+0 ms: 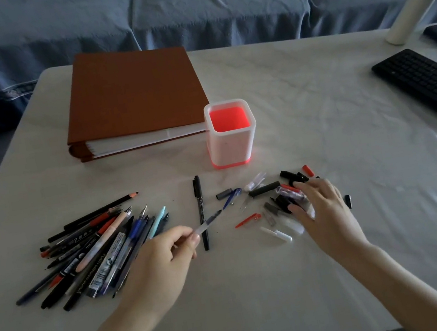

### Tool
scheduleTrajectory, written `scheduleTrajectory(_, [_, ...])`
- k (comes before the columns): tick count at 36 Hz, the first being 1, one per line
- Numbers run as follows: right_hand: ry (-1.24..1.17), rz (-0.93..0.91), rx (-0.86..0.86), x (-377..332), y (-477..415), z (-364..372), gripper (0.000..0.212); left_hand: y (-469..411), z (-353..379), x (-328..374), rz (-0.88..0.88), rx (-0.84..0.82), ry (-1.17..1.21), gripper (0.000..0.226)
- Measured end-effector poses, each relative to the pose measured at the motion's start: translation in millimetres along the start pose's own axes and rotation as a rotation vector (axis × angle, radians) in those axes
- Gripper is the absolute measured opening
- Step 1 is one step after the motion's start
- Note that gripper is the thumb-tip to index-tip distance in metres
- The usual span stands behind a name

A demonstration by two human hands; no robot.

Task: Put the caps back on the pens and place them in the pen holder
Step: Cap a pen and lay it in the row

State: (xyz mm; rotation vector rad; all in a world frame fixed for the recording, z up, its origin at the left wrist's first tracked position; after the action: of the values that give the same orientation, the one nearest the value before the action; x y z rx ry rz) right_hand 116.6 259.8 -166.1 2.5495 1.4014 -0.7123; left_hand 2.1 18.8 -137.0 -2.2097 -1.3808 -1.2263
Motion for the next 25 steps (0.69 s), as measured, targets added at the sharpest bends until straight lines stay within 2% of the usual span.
scheduleTrajectory(7, [0.101, -0.057, 0.096, -20.5, 11.3, 38.2, 0.045, 0.8, -3.2, -3.3, -0.021, 0.004, 0.046, 0.019])
scheduleTrajectory(11, [0.121, -0.066, 0.144, -27.3, 21.6, 46.2, 0.041, 1.6, -4.8, -1.7, 0.002, 0.014, 0.034, 0.020])
scheduleTrajectory(22, [0.048, -0.034, 0.220, 1.1, 18.6, 27.3, 0.040, 2.7, -0.7, -3.1, 0.018, -0.007, 0.051, 0.018])
scheduleTrajectory(25, [0.037, 0.038, 0.273, 12.9, 8.3, 9.3, 0.030, 3.1, 1.0, -1.7, 0.013, -0.018, 0.042, 0.018])
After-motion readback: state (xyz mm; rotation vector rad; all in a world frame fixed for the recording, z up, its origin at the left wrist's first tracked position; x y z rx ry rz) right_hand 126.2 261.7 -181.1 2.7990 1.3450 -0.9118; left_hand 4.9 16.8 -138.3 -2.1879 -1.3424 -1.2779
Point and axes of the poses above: each hand's wrist, its own y-axis away from the middle knuckle, its own z-axis out of the palm, x = y × z, the point moved 4 cm from there along -y, towards the middle knuckle, and after that the axes turned 4 degrees about -z, right-handed, at the moved point
